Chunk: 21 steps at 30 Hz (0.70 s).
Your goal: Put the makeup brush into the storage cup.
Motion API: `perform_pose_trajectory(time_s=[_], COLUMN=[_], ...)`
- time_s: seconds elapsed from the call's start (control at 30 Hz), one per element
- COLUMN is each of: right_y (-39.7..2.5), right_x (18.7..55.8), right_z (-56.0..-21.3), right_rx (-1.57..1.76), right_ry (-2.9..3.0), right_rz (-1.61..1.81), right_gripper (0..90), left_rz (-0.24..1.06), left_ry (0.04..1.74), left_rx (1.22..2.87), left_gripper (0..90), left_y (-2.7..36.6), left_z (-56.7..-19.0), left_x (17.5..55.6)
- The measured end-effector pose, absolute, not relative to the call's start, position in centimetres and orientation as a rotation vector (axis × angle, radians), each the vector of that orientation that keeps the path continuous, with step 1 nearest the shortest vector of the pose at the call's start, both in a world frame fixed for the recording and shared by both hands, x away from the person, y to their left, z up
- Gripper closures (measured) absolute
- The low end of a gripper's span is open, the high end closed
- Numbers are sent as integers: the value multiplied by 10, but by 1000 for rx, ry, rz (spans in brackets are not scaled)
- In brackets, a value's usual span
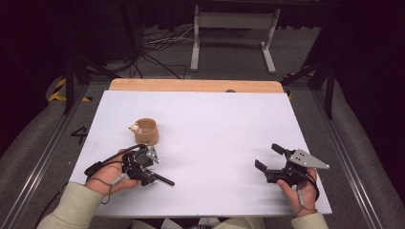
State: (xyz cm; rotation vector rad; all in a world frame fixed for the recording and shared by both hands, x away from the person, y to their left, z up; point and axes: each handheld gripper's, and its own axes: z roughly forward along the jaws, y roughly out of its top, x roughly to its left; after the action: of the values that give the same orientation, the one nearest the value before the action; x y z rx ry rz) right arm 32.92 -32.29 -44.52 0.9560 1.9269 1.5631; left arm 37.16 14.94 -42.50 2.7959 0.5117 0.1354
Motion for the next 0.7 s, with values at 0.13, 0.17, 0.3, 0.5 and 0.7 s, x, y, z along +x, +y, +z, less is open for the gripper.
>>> perform_pose_trajectory(time_s=[0.13, 0.17, 0.3, 0.5, 0.7], right_y=[-323, -323, -323, -322, -322], right_x=[329, 329, 329, 329, 330], right_z=[-445, -445, -446, -446, -446], right_rx=[958, 960, 957, 957, 954], right_ry=[1926, 1925, 1930, 1939, 1939], right_rz=[1567, 1568, 1567, 1563, 1566], right_gripper=[47, 47, 47, 48, 48], left_rz=[121, 114, 101, 95, 56], left_ry=[505, 506, 503, 497, 499], left_rx=[2817, 2822, 2831, 2842, 2841], left_gripper=[456, 456, 488, 542, 726], left_y=[148, 148, 149, 150, 150], left_z=[-426, -427, -428, -429, -428], left_x=[372, 372, 372, 373, 373])
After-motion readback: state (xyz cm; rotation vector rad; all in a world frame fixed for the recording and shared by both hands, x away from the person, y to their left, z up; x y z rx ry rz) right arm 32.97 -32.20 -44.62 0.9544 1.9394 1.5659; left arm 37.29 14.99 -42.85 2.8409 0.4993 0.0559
